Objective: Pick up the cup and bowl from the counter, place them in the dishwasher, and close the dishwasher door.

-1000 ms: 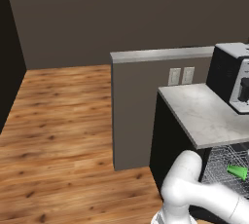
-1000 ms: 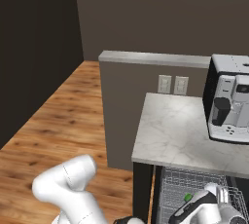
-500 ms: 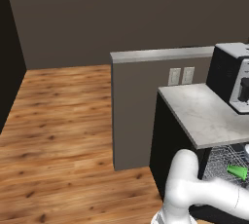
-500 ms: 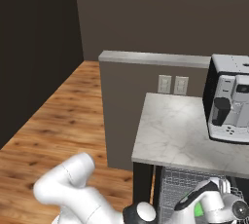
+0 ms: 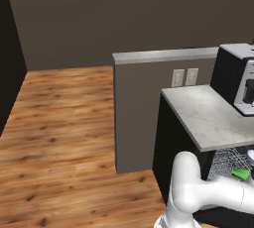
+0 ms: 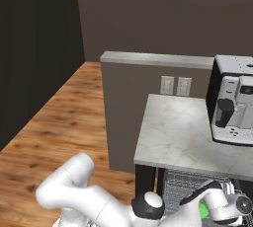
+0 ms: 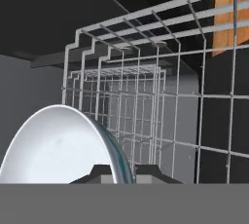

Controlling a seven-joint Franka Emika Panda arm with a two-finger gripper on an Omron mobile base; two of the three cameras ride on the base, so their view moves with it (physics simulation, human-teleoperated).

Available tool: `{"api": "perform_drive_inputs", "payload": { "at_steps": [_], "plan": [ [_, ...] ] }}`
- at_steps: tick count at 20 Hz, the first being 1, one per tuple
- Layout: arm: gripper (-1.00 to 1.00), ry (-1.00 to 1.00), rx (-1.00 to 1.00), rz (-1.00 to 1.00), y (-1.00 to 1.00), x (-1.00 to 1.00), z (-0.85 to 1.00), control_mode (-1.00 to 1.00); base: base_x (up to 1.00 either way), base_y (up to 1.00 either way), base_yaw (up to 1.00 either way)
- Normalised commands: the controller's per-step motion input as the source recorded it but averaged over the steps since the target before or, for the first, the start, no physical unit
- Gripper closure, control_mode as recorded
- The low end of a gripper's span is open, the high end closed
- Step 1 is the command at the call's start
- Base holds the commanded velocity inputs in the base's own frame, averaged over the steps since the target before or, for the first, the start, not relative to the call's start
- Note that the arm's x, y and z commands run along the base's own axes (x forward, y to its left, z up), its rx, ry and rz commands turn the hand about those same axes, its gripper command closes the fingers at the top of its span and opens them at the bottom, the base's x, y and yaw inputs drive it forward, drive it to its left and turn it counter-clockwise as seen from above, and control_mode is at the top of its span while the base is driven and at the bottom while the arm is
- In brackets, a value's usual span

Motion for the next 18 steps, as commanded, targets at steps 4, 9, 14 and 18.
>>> {"api": "perform_drive_inputs", "payload": {
  "at_steps": [4, 9, 14, 18],
  "plan": [
    [1.00, 0.00, 0.00, 0.02, 0.00, -0.10, -0.80, -1.00, 0.00, 0.00, 0.00],
    [1.00, 0.00, 0.03, 0.04, 0.00, -0.32, -0.99, -1.00, 0.00, 0.00, 0.00],
    [-1.00, -0.02, 0.05, 0.06, 0.00, -0.39, -0.98, -1.00, 0.00, 0.00, 0.00],
    [-1.00, -0.04, 0.03, 0.05, 0.00, -0.43, -0.85, -1.00, 0.00, 0.00, 0.00]
  ]
}}
